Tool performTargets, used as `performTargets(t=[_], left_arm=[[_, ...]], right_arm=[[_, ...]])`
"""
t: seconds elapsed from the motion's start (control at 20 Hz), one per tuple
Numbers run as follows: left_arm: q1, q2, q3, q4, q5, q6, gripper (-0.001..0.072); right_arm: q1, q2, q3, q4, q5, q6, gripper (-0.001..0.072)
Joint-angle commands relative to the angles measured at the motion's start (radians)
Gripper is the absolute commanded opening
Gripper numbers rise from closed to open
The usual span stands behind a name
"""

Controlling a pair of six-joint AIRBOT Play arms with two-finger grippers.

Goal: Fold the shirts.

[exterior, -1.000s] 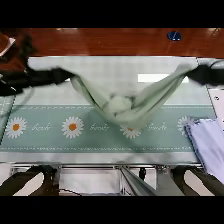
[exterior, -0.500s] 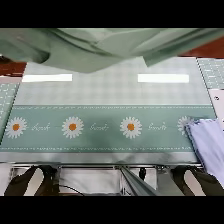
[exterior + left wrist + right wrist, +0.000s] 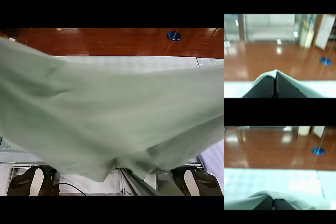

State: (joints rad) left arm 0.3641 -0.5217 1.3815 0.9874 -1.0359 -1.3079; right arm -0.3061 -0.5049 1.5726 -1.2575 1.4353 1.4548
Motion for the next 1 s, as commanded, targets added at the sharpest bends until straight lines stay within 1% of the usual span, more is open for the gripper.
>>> performTargets(t=[0.0, 0.1, 0.25, 0.35, 0.4, 0.45, 0.55, 0.7, 0.75, 0.8, 0.85, 0.9, 0.95], left_arm=[[-0.095, -0.023, -0.235, 0.010, -0.006, -0.040, 0.0019], [-0.165, -0.087, -0.380, -0.004, 0.023, -0.041, 0.0019], [-0.290, -0.256, -0.527, -0.005, 0.142, -0.041, 0.0019], [-0.353, -0.398, -0.531, -0.006, 0.237, -0.055, 0.0019], [-0.370, -0.469, -0.521, -0.022, 0.292, -0.076, 0.0019], [-0.377, -0.531, -0.507, -0.053, 0.335, -0.078, 0.0019], [-0.377, -0.644, -0.465, -0.142, 0.372, -0.078, 0.0019], [-0.380, -0.753, -0.423, -0.243, 0.330, -0.077, 0.0019], [-0.383, -0.768, -0.422, -0.252, 0.312, -0.077, 0.0020], [-0.385, -0.778, -0.422, -0.251, 0.285, -0.076, 0.0036], [-0.385, -0.781, -0.422, -0.250, 0.256, -0.053, 0.0207], [-0.378, -0.781, -0.417, -0.241, 0.211, -0.010, 0.0506], [-0.357, -0.781, -0.397, -0.203, 0.142, 0.006, 0.0509]], right_arm=[[0.000, 0.070, -0.314, 0.047, 0.029, 0.019, 0.0023], [0.000, 0.071, -0.509, 0.121, -0.001, 0.003, 0.0023], [0.000, 0.054, -0.799, 0.138, -0.192, -0.012, 0.0023], [0.000, -0.035, -0.895, 0.140, -0.303, -0.026, 0.0023], [0.000, -0.108, -0.901, 0.140, -0.349, -0.040, 0.0023], [0.000, -0.182, -0.896, 0.150, -0.405, -0.053, 0.0023], [0.000, -0.347, -0.865, 0.161, -0.497, -0.069, 0.0023], [0.000, -0.596, -0.763, 0.176, -0.512, -0.069, 0.0023], [0.000, -0.665, -0.726, 0.191, -0.504, -0.069, 0.0023], [0.000, -0.717, -0.694, 0.214, -0.496, -0.069, 0.0034], [-0.001, -0.757, -0.663, 0.239, -0.494, -0.068, 0.0169], [-0.003, -0.786, -0.624, 0.253, -0.480, -0.070, 0.0399], [-0.011, -0.803, -0.576, 0.252, -0.449, -0.076, 0.0412]])
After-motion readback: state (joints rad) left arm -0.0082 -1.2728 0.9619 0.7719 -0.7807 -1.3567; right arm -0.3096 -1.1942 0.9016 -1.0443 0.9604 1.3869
